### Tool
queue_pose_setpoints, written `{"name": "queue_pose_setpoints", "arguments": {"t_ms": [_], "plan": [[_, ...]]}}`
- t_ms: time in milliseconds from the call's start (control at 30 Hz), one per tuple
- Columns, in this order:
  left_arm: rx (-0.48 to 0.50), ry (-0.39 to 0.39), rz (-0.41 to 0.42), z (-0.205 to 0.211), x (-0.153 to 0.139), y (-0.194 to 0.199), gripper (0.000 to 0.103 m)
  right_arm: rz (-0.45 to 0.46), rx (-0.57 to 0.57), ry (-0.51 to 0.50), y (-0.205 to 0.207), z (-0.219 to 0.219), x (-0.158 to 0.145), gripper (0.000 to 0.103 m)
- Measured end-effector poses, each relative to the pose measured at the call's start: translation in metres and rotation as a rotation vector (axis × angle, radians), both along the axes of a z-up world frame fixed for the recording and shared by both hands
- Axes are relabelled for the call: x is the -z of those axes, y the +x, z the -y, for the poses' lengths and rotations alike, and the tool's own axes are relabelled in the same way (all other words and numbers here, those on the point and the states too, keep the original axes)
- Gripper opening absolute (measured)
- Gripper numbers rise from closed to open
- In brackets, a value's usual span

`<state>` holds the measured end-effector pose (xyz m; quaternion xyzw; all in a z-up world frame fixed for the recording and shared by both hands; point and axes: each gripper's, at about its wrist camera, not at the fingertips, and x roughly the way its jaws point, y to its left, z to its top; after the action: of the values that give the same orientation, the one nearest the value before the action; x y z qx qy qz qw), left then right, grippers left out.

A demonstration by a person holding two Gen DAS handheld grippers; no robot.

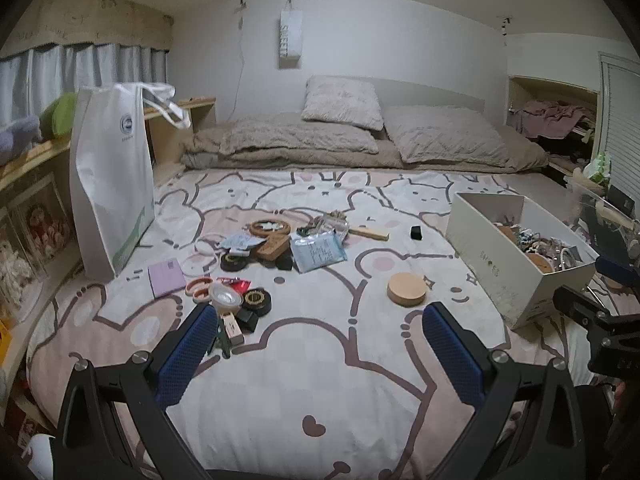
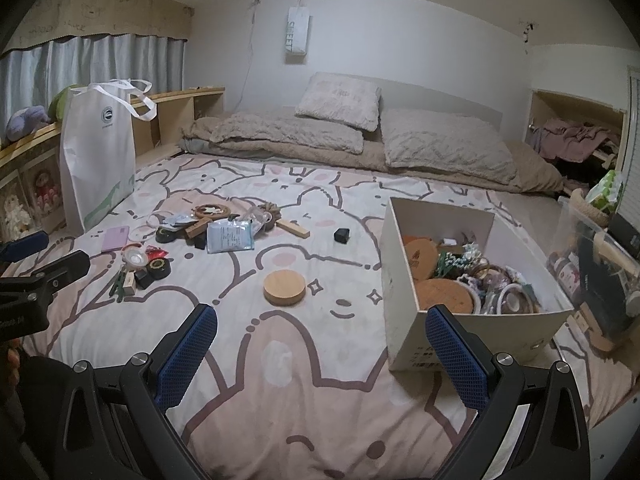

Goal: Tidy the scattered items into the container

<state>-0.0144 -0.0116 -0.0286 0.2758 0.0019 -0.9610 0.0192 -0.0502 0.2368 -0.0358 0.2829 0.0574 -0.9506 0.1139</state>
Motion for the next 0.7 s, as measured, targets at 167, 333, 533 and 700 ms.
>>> {"name": "queue_pose_setpoints", "arguments": {"t_ms": [167, 333, 533, 700], "plan": [[-0.020, 0.009, 0.042, 0.007, 0.014, -0.012, 0.103, 0.043, -0.014, -0.011, -0.009, 0.003, 0.014, 0.103], [-0.040, 0.018, 0.081, 0.013, 0.029, -0.024, 0.103, 0.086, -0.019, -0.013, -0.018, 0.007, 0.029, 0.103], [-0.060, 0.039, 0.131, 0.020, 0.048, -0.038, 0.103, 0.129, -0.030, -0.009, -0.030, 0.013, 0.045, 0.103], [-0.069, 0.096, 0.178, 0.030, 0.063, -0.049, 0.103, 0.172, -0.037, -0.004, -0.039, 0.018, 0.060, 0.103]]}}
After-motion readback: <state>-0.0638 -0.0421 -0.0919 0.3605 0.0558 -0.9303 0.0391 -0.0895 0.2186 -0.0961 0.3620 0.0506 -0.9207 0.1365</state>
